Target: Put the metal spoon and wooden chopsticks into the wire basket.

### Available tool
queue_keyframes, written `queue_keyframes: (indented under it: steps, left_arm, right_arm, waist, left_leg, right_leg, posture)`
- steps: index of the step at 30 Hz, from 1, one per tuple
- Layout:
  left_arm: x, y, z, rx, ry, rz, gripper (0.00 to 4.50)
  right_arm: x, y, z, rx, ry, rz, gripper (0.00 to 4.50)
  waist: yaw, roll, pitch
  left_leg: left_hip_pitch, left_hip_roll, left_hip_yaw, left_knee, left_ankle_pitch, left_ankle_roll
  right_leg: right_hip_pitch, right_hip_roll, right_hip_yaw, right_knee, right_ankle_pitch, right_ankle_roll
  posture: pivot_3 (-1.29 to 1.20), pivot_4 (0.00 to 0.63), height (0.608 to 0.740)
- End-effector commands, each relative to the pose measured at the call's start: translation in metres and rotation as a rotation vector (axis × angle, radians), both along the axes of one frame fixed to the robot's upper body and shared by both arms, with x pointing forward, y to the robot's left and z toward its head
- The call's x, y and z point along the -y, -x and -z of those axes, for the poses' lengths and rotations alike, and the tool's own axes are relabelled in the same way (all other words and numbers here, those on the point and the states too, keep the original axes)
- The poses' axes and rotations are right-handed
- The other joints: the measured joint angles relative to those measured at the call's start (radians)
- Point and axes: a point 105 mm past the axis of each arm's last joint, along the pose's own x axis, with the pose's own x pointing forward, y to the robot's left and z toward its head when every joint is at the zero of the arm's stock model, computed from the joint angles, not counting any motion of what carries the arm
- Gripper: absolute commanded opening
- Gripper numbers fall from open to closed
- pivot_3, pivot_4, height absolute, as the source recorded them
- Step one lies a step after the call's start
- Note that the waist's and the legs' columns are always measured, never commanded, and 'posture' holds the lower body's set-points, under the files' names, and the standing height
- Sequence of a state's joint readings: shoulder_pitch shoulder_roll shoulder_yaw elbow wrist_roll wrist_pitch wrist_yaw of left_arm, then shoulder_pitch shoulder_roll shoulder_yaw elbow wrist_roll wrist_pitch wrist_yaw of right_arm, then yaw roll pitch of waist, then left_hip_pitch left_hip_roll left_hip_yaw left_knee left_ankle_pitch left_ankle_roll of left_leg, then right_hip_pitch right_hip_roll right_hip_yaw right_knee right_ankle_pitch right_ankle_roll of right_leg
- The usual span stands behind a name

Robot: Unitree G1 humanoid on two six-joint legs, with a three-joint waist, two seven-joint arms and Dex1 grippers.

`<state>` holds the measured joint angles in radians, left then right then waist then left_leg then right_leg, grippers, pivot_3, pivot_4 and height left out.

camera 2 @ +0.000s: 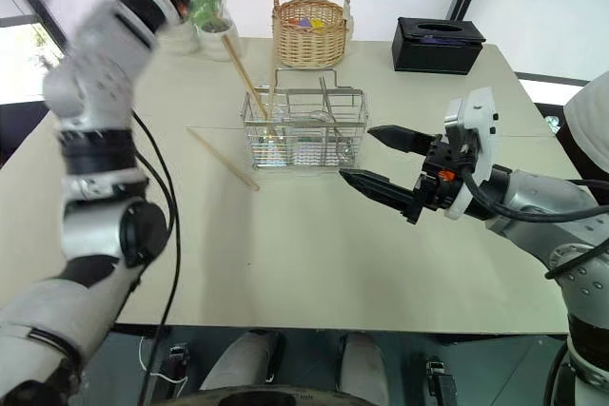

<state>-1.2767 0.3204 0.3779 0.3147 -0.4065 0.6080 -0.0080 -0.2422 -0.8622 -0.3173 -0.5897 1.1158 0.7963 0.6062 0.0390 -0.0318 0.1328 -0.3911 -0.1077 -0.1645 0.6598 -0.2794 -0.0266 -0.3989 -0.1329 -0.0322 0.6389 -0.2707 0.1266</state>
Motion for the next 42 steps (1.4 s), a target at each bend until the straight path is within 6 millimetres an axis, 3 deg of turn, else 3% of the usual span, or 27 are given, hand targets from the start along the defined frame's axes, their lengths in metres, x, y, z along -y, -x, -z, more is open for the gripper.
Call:
queue_keyframes:
  steps: [1, 7, 16, 20, 30, 34, 37, 42]
  left_arm:
    - [-0.027, -0.015, 0.040, -0.231, 0.045, -0.242, 4.48]
    - [-0.046, -0.028, 0.130, -0.648, 0.100, -0.408, 4.48]
    - [-0.055, -0.036, 0.231, -0.957, 0.179, -0.476, 4.48]
    - [-0.048, -0.036, 0.249, -1.013, 0.188, -0.476, 4.48]
    - [-0.028, -0.045, 0.246, -0.966, 0.163, -0.421, 4.48]
    - [-0.025, -0.043, 0.256, -1.000, 0.152, -0.429, 4.48]
    - [-0.023, -0.041, 0.261, -1.018, 0.167, -0.429, 3.58]
    - [-0.025, -0.040, 0.264, -1.025, 0.179, -0.441, 0.95]
  right_arm:
    - [-0.004, 0.000, -0.006, 0.044, -0.019, -0.021, 4.50]
    - [-0.009, -0.002, -0.003, 0.039, -0.030, -0.041, 4.50]
    - [-0.014, 0.005, 0.004, 0.016, -0.055, -0.066, 4.50]
    - [-0.017, 0.007, 0.006, 0.009, -0.064, -0.067, 4.50]
    - [-0.017, 0.010, 0.007, 0.005, -0.083, -0.050, 4.50]
    - [-0.016, 0.011, 0.006, 0.011, -0.086, -0.032, 4.50]
    - [-0.015, 0.012, 0.004, 0.013, -0.087, -0.027, 4.50]
    - [-0.012, 0.011, 0.003, 0.016, -0.092, -0.008, 4.50]
  waist:
    - [0.002, 0.003, -0.002]
    - [0.003, -0.002, 0.001]
    - [0.002, -0.002, 0.001]
    - [0.003, -0.002, 0.001]
    - [0.001, -0.003, 0.000]
    - [0.001, -0.003, 0.000]
    - [0.001, -0.003, 0.000]
    - [0.001, -0.003, 0.000]
  left_leg:
    - [0.002, -0.001, 0.000, 0.000, 0.000, 0.001]
    - [-0.001, -0.001, -0.002, 0.002, 0.000, 0.000]
    - [-0.001, -0.001, 0.000, 0.002, 0.000, 0.000]
    - [-0.002, -0.001, 0.000, 0.002, 0.000, 0.000]
    - [-0.003, -0.001, 0.000, 0.002, 0.000, 0.000]
    - [-0.003, -0.001, 0.000, 0.002, 0.000, 0.000]
    - [-0.003, -0.001, 0.001, 0.002, 0.000, 0.000]
    - [-0.003, -0.001, 0.001, 0.002, 0.000, 0.000]
  right_leg:
    - [0.002, 0.000, 0.000, 0.000, 0.000, 0.001]
    - [0.001, 0.001, 0.000, 0.001, 0.000, 0.003]
    - [-0.001, -0.001, 0.000, 0.002, 0.001, 0.003]
    - [-0.003, -0.001, 0.000, 0.002, 0.001, 0.003]
    - [-0.004, -0.001, 0.000, 0.004, 0.001, 0.003]
    - [-0.004, -0.001, 0.000, 0.005, 0.001, 0.003]
    - [-0.004, -0.001, 0.000, 0.005, 0.001, 0.003]
    - [-0.004, -0.001, 0.001, 0.005, 0.001, 0.003]
  posture:
    - [0.00, 0.150, 0.655]
    - [0.00, 0.150, 0.655]
    - [0.00, 0.150, 0.655]
    - [0.00, 0.150, 0.655]
    - [0.00, 0.150, 0.655]
    - [0.00, 0.150, 0.655]
    - [0.00, 0.150, 0.655]
    - [0.00, 0.150, 0.655]
